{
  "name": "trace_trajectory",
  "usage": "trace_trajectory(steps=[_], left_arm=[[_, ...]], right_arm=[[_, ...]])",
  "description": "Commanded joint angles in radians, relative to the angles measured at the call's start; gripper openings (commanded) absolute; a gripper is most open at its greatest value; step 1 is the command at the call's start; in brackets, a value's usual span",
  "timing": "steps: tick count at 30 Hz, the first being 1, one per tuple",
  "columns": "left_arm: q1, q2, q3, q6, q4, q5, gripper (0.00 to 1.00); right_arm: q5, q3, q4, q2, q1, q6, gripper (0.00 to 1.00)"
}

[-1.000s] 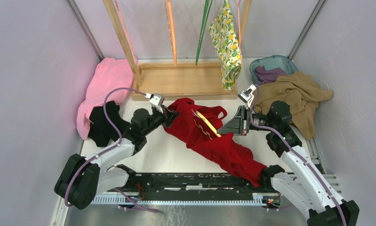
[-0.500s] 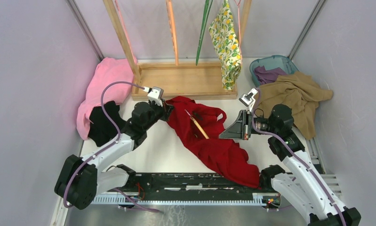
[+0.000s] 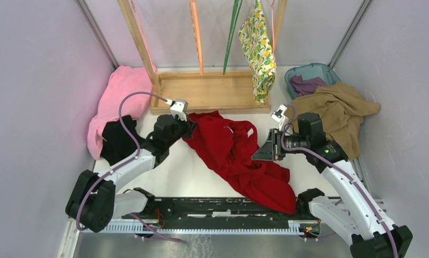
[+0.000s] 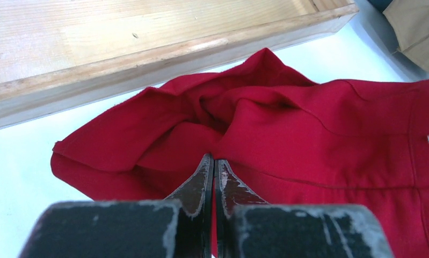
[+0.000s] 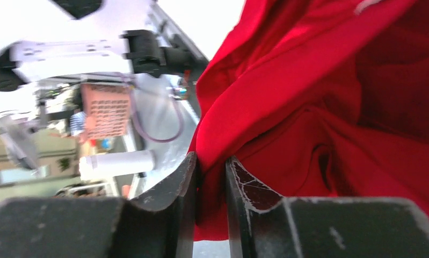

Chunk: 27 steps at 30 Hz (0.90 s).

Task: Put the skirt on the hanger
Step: Hang the skirt on the hanger.

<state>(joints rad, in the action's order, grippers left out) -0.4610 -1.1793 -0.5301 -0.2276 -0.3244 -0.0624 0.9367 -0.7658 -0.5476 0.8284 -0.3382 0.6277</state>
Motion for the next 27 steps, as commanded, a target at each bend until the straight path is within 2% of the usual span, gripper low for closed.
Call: trace_trajectory(steps=[1,8,10,13,17,22,27], left_arm=[[0.004,-0.015,0.001,0.002,-0.09,-0.017,0.03],[0.005,-0.049,0.012,0.002,-0.105,-0.007,0.03],[0.005,-0.055,0.02,0.003,-0.108,0.0,0.03],[0.005,-0.052,0.033,0.01,-0.11,0.023,0.03],[0.005,-0.058,0.044,0.015,-0.107,0.06,0.03],[0.005,-0.039,0.077,-0.015,-0.154,0.091,0.03],[0.005,-0.023,0.084,-0.012,-0.159,0.1,0.03]], right_arm=[[-0.231,-0.1,-0.258,-0.015,-0.018,-0.261,0.31],[-0.485,-0.144,-0.33,0.007,-0.12,-0.298,0.39],[-0.534,-0.152,-0.322,-0.01,-0.131,-0.288,0.5],[-0.574,-0.184,-0.303,-0.038,-0.139,-0.283,0.56],[-0.529,-0.218,-0.288,0.042,-0.16,-0.3,0.55],[-0.567,-0.21,-0.171,0.158,-0.227,-0.283,0.53],[-0.552,-0.21,-0.03,0.268,-0.243,-0.284,0.47]])
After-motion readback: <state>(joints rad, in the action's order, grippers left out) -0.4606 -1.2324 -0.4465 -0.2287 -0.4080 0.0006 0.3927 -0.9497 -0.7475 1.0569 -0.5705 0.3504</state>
